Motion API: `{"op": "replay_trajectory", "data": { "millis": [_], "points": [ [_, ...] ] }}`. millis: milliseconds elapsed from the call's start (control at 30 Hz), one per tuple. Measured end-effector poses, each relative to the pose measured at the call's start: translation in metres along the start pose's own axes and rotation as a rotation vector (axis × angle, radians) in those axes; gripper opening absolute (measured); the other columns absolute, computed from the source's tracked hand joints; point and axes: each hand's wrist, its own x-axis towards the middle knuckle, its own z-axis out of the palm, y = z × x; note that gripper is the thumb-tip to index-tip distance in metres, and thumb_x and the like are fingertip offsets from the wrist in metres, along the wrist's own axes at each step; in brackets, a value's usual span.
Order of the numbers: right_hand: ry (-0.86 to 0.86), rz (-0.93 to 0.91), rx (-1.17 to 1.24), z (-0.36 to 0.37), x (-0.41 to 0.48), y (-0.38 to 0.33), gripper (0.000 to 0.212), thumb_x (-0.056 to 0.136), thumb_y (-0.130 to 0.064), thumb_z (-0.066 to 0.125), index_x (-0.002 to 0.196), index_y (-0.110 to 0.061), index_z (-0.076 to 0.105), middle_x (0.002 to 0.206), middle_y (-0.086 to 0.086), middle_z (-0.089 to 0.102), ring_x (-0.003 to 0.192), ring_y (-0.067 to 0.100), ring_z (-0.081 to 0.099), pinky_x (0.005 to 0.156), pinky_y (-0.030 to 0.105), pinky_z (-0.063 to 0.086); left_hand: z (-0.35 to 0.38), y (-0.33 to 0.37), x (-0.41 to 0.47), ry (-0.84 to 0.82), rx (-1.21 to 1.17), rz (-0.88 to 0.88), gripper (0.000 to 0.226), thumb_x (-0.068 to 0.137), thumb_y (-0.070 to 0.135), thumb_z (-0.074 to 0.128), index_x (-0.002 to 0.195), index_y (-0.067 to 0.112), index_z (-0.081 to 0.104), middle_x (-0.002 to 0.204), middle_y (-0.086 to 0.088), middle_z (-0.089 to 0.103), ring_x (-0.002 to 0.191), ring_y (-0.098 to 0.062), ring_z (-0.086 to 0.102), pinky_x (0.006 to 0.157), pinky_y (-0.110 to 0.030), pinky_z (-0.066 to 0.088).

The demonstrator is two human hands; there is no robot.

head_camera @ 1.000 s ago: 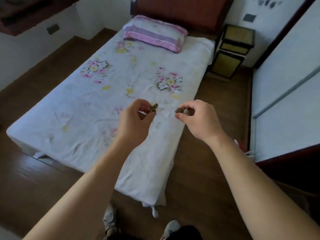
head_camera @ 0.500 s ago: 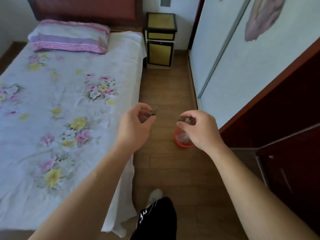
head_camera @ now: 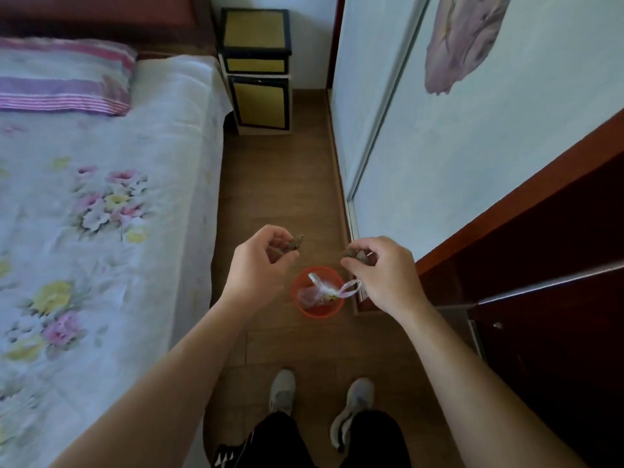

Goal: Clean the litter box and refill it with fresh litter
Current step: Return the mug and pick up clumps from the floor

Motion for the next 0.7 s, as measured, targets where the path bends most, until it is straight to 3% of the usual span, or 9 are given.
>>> {"op": "replay_trajectory", "data": {
  "millis": [67,200,300,433,567,700],
  "points": [
    [-0.057,-0.004,-0.009,0.002,0.024,0.026,0.023,0.084,-0.026,0.077,0.105,-0.017,0.074,0.101,-0.003,0.069,0.093,0.011,0.064,0.082,0.023,0.054,0.026,-0.005,0.014,-0.013,0.022,-0.043,0.017,0.086,0.019,0.073,0.097,0.027,0.063,0.082,0.012,0.066,0.072,-0.002,0.061,0.058,-0.009,0.048],
    [-0.177,-0.004,-0.029,0.027,0.061,0.089,0.032,0.083,-0.035,0.076,0.107,-0.015,0.074,0.100,-0.002,0.068,0.091,0.012,0.063,0.075,0.016,0.048,0.086,-0.036,0.038,-0.019,0.023,-0.128,0.017,0.085,0.014,0.073,0.096,0.025,0.064,0.079,0.015,0.063,0.069,0.011,0.058,0.056,-0.005,0.043],
    [-0.244,0.034,-0.056,0.060,0.079,0.145,0.029,0.084,-0.035,0.076,0.105,-0.016,0.074,0.100,-0.003,0.068,0.091,0.013,0.062,0.077,0.021,0.049,0.133,-0.080,0.056,-0.015,0.007,-0.198,0.018,0.085,0.014,0.073,0.093,0.027,0.063,0.080,0.013,0.065,0.069,0.006,0.060,0.055,-0.006,0.044],
    [-0.278,0.078,-0.079,0.128,0.104,0.230,0.024,0.084,-0.031,0.077,0.104,-0.019,0.074,0.100,-0.005,0.067,0.092,0.013,0.062,0.082,0.028,0.053,0.202,-0.162,0.082,-0.053,0.013,-0.261,0.018,0.086,0.016,0.071,0.093,0.029,0.062,0.082,0.012,0.065,0.070,-0.002,0.061,0.054,-0.007,0.044],
    [-0.250,0.105,-0.068,0.220,0.138,0.327,0.021,0.085,-0.028,0.076,0.104,-0.021,0.072,0.102,-0.005,0.065,0.095,0.011,0.060,0.080,0.018,0.047,0.278,-0.270,0.116,-0.075,0.001,-0.278,0.018,0.087,0.015,0.071,0.095,0.028,0.062,0.084,0.009,0.066,0.071,-0.003,0.062,0.052,-0.007,0.044],
    [-0.192,0.120,-0.069,0.310,0.170,0.414,0.024,0.085,-0.033,0.075,0.106,-0.023,0.071,0.103,-0.007,0.065,0.095,0.009,0.060,0.081,0.023,0.051,0.350,-0.373,0.148,-0.109,0.022,-0.275,0.017,0.087,0.018,0.070,0.096,0.029,0.063,0.087,0.012,0.065,0.076,-0.002,0.062,0.056,-0.012,0.049]
  ]
}}
